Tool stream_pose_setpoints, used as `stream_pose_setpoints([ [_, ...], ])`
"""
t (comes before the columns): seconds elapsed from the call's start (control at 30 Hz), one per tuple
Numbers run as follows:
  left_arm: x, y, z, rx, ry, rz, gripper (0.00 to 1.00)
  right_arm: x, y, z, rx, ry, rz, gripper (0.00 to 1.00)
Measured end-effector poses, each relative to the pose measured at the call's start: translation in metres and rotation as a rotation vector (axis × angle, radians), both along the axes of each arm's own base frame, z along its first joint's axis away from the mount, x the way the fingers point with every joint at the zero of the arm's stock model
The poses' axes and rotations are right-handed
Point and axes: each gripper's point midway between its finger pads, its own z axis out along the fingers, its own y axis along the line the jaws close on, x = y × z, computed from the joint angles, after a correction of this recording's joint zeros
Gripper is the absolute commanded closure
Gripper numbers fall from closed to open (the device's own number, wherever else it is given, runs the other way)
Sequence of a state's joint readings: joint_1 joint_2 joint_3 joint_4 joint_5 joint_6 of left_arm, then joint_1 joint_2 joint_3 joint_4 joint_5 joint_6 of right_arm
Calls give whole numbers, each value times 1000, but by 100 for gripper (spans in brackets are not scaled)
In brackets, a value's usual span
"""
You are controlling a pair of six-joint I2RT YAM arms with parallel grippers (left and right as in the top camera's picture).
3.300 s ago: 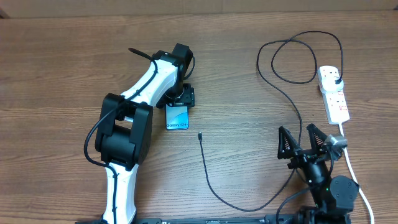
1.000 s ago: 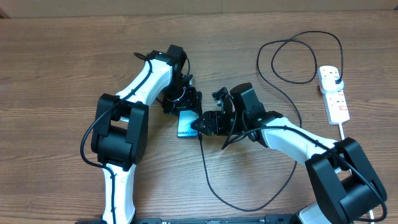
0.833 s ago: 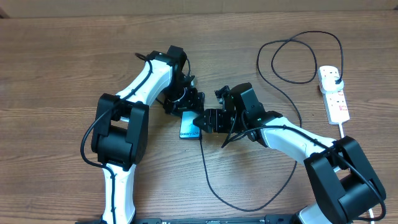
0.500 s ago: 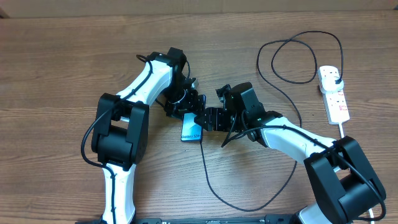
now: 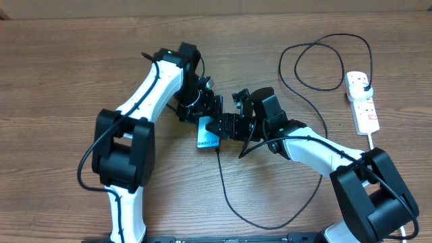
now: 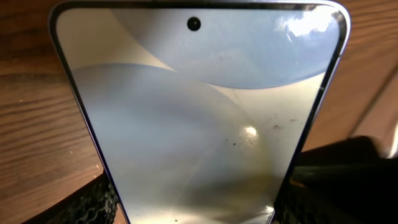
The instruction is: Plug charger to phone and switch on socket
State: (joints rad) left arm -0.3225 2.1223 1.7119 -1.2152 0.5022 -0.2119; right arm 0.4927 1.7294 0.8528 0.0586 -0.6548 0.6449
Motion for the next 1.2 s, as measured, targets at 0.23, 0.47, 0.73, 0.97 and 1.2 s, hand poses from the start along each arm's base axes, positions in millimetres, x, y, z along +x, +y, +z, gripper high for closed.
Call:
stream_pose_setpoints([
  [0.23,2,-9,22,-70,-26,16,47,-6,9,12,87,78,4,44],
  [0.47,2,-10,23,-77,-21,22,46,-7,13,19,124,93,13,52],
  [0.73,1,-10,24,-79,-19,20,46,-6,12,17,117,112,-8,80],
  [0.97,4,-7,25,-57,-36,22,43,-2,8,7,81,129,-52,96],
  [1.2,3,-6,25,-56,-37,21,0,-1,9,9,90,117,-47,96],
])
